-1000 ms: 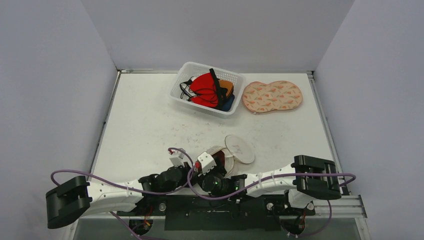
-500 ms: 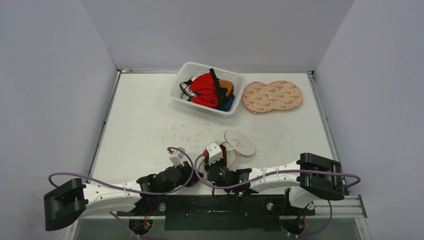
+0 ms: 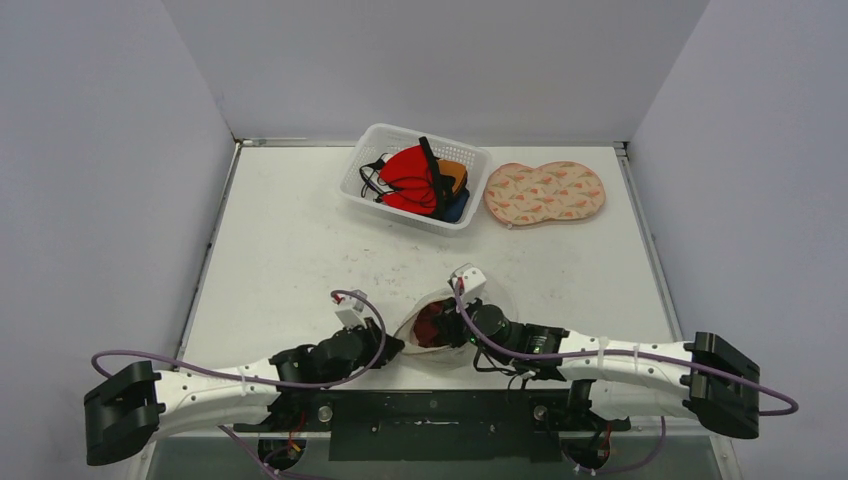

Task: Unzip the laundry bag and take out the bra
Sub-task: Pick up the bra from the laundry bag.

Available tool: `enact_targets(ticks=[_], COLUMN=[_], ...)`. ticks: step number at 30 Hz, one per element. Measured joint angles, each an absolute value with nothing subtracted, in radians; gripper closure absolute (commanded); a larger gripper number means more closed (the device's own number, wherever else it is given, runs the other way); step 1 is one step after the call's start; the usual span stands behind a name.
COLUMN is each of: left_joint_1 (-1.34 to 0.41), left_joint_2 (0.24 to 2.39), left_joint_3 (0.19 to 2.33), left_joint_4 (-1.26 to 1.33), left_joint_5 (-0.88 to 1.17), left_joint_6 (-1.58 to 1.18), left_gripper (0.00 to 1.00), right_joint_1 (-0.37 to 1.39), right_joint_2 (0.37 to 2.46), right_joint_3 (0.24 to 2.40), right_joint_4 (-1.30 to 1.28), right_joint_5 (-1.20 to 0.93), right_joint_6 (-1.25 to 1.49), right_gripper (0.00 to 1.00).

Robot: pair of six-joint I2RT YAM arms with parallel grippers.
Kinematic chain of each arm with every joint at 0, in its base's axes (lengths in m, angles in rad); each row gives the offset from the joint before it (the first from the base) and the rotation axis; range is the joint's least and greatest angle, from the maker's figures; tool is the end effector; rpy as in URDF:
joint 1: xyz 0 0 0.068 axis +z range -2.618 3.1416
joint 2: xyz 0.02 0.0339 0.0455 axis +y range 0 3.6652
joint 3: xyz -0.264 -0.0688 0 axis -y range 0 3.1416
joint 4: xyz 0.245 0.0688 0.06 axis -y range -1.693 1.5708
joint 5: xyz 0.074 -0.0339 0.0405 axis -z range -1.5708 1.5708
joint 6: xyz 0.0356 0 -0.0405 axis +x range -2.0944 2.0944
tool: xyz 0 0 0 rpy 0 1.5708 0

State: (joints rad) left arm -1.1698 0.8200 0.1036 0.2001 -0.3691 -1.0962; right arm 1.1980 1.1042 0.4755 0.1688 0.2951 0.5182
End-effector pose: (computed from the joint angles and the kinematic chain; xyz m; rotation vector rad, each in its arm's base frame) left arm 0.0732 -0.1398 0.1380 -0.1578 2.2043 -0.9846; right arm 0.0940 0.2118 0.2058 -0.5154 2.0363 0.7789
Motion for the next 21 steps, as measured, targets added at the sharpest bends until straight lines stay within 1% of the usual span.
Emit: enact_targets(ticks=[5, 9, 15, 21], left_joint_1=[-1.169, -1.164, -1.151, -1.148], left_joint_2=[0.833, 0.884, 0.984, 1.027], left_joint_3=[0.174, 0.227, 0.263, 0.254], left_joint_4=[0.147, 0.139, 0.162, 0.203], left_joint_5=[-0.391, -0.391, -0.369, -0.317], left_joint_6=[-1.081, -1.056, -1.034, -1.034], left_gripper=[1.0, 1.0, 1.0, 1.0], right_joint_1=[1.176, 1.142, 1.071, 1.061], right_joint_2=[1.01, 0.926, 0.805, 0.764], right_joint_3=[0.475, 0.461, 0.423, 0.375], right_joint_4=[0.108, 0.086, 0.055, 0.036], right_joint_5=[0.17, 0.081, 0.04, 0.067], right_joint_6=[0.469, 0.456, 0.473, 0.495], right_gripper=[0.95, 0.95, 0.95, 0.95])
